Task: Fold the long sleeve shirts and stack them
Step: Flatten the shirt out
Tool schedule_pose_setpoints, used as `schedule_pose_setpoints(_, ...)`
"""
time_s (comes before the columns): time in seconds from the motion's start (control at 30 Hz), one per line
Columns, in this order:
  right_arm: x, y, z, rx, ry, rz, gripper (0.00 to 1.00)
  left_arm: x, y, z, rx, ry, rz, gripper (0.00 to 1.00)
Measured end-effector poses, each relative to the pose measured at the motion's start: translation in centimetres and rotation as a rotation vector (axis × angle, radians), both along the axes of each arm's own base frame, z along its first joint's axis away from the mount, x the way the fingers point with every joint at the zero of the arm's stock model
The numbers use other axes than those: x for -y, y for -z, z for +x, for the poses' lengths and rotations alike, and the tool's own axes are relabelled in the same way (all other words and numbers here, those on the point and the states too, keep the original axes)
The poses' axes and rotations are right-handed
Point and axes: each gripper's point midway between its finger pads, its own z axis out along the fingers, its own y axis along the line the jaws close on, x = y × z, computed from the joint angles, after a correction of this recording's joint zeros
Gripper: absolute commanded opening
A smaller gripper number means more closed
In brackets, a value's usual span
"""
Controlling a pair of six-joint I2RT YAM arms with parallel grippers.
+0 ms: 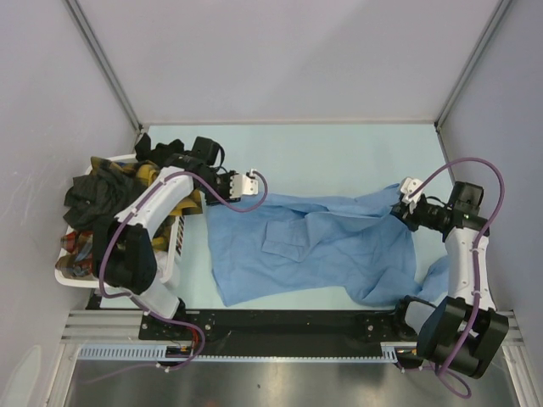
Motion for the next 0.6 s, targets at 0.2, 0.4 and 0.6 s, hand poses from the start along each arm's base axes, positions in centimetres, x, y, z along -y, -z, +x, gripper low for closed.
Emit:
schedule_pose_setpoints(0.2,0.1,-0.8,0.4,0.02,0.004,0.0,0.0,-0.2,0.9,-0.6,-0.048,-0.015,0.009,0.56)
schedule_pose_setpoints(0.4,0.1,-0.7,0.4,0.019,0.004,0.001,0.0,-0.1,1.9,-0.2,-0.064,-0.013,0.015,0.6)
schedule_pose_setpoints(0.6,0.1,-0.6,0.5,0.014,0.002,0.001,0.0,0.2,2.1,0.7,-0.044,-0.001,0.015,0.65)
